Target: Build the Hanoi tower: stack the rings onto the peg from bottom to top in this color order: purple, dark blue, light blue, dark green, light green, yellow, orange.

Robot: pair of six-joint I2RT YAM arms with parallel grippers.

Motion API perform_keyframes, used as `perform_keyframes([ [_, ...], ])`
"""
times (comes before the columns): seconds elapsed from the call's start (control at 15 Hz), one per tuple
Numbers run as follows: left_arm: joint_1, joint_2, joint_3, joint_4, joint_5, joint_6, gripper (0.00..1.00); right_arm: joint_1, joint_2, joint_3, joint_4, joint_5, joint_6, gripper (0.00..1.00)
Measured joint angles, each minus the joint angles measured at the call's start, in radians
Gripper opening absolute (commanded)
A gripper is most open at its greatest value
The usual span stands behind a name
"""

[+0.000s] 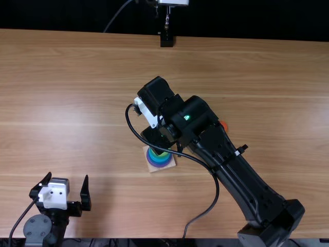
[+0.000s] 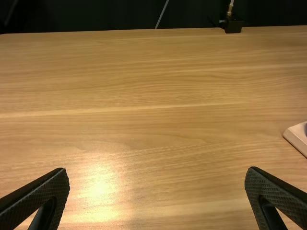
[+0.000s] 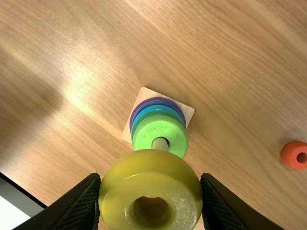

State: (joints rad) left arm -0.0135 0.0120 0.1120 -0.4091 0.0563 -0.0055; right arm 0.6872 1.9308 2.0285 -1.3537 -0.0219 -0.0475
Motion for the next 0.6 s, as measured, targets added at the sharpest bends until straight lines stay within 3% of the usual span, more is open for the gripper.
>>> perform_keyframes([
  [0.6, 0.0, 0.0, 0.0, 0.0, 0.0, 0.0, 1.0, -0.019, 0.002, 0.0, 0.0, 0.0, -0.003, 0.0],
])
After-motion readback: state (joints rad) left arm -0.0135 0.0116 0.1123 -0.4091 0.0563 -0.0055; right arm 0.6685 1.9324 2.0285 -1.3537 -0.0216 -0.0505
